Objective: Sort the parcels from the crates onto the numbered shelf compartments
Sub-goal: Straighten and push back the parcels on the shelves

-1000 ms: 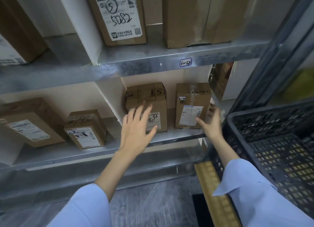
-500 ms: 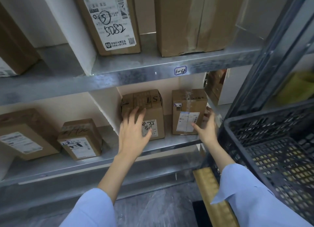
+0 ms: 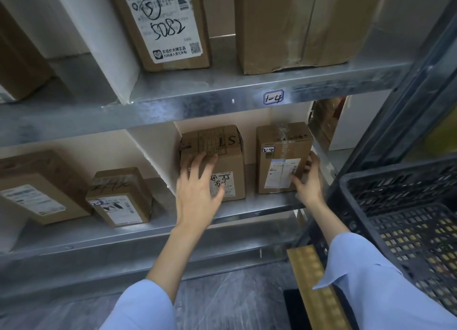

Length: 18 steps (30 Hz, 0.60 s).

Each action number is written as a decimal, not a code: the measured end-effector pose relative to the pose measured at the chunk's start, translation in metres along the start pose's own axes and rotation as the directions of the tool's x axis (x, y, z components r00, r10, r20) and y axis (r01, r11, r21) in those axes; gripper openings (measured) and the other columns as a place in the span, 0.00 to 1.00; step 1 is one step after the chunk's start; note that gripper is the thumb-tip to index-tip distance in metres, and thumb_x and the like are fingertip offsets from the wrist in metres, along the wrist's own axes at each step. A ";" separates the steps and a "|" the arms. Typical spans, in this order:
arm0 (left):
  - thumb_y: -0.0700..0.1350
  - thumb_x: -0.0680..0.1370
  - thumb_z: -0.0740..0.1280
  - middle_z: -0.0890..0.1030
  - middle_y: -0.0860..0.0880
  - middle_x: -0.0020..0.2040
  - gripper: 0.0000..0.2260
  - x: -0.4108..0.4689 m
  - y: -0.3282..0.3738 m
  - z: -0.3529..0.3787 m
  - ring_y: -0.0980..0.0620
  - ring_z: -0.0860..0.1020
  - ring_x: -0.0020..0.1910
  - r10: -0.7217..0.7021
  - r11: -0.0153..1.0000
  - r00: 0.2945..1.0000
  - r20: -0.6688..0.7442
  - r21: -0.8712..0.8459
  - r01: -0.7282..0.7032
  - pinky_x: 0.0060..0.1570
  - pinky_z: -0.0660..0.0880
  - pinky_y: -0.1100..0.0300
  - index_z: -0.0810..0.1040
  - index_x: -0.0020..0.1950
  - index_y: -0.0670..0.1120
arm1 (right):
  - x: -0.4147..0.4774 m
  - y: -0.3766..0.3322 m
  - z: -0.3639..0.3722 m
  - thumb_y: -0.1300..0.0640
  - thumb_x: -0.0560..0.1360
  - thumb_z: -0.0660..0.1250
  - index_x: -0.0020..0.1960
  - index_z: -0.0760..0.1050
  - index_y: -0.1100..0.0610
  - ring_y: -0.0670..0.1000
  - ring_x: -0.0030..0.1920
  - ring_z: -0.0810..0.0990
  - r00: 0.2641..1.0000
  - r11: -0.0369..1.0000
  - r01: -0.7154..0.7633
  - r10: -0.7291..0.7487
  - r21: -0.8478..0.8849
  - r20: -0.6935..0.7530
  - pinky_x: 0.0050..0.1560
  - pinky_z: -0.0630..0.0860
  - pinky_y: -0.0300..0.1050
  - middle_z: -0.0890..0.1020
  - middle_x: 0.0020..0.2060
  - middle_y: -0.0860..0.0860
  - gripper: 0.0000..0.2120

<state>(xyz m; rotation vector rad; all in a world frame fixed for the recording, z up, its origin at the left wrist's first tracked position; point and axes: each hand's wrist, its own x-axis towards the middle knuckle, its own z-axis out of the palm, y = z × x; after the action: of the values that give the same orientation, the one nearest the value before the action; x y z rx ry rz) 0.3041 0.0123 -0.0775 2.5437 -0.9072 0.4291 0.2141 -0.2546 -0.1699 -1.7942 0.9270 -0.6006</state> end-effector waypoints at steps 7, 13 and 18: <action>0.49 0.73 0.72 0.71 0.45 0.71 0.27 -0.002 0.000 0.003 0.41 0.65 0.71 -0.005 1.000 1.000 -0.016 0.004 0.005 0.58 0.72 0.46 0.72 0.71 0.49 | -0.004 -0.003 0.000 0.64 0.75 0.71 0.77 0.56 0.48 0.56 0.68 0.73 1.000 1.000 -0.007 0.007 -0.001 -0.020 0.62 0.70 0.48 0.71 0.70 0.56 0.38; 0.55 0.74 0.70 0.69 0.48 0.73 0.29 0.002 -0.005 -0.008 0.43 0.64 0.72 0.032 0.996 0.997 0.070 0.080 -0.037 0.59 0.70 0.48 0.69 0.74 0.51 | -0.026 -0.025 -0.008 0.53 0.77 0.70 0.79 0.55 0.53 0.61 0.73 0.66 0.998 0.980 0.045 -0.052 -0.196 -0.032 0.70 0.68 0.64 0.65 0.74 0.59 0.37; 0.59 0.76 0.65 0.63 0.50 0.76 0.31 0.006 -0.005 -0.031 0.44 0.61 0.74 0.106 0.976 0.983 0.151 0.174 -0.132 0.64 0.64 0.50 0.63 0.77 0.53 | -0.047 -0.059 -0.031 0.41 0.75 0.69 0.79 0.54 0.52 0.64 0.74 0.62 0.990 0.933 0.101 -0.130 -0.347 -0.060 0.68 0.66 0.63 0.62 0.75 0.61 0.40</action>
<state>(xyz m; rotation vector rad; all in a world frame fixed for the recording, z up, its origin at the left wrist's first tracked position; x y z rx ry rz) 0.3069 0.0276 -0.0493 2.7243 -1.1247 0.3877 0.1828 -0.2204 -0.1031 -2.1619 1.0359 -0.6186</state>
